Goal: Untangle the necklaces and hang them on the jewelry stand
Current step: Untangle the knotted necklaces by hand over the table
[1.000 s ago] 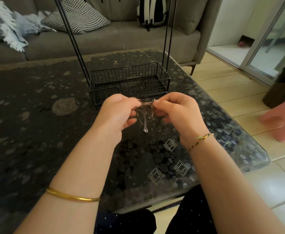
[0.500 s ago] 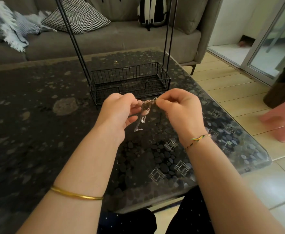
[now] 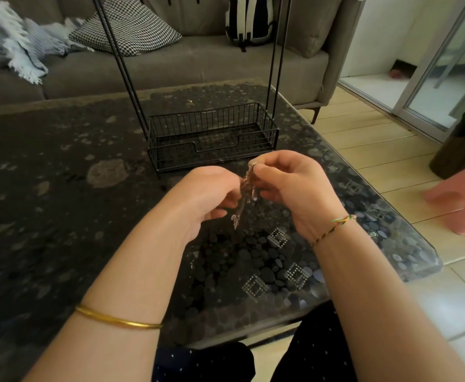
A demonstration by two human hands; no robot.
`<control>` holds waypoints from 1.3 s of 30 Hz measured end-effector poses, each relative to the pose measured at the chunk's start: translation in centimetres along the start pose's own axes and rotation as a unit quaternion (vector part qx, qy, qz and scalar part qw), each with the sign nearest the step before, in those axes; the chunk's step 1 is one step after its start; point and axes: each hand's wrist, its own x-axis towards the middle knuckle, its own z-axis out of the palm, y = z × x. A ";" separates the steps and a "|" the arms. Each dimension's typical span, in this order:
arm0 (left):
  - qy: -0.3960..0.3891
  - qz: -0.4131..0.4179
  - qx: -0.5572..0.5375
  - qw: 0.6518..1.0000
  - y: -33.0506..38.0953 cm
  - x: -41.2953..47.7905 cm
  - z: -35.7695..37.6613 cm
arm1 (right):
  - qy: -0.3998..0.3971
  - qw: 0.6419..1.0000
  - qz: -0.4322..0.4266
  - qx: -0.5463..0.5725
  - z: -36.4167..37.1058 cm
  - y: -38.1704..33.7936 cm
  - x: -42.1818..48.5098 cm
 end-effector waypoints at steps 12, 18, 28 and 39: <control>0.028 0.002 -0.115 0.993 0.1 0.1 -1.0 | -0.042 0.993 0.006 -0.110 -0.1 0.0 -0.1; -0.019 -0.004 -0.140 0.990 0.3 -0.3 -1.2 | -0.053 0.996 0.033 -0.057 0.0 -0.1 -0.2; -0.004 0.039 -0.087 0.995 0.4 -0.6 -0.9 | -0.074 0.994 0.069 0.034 -0.1 -0.3 -0.3; 0.009 0.051 -0.061 0.997 0.0 -0.3 -0.7 | 0.005 0.977 -0.110 -0.183 -0.2 -0.1 -0.3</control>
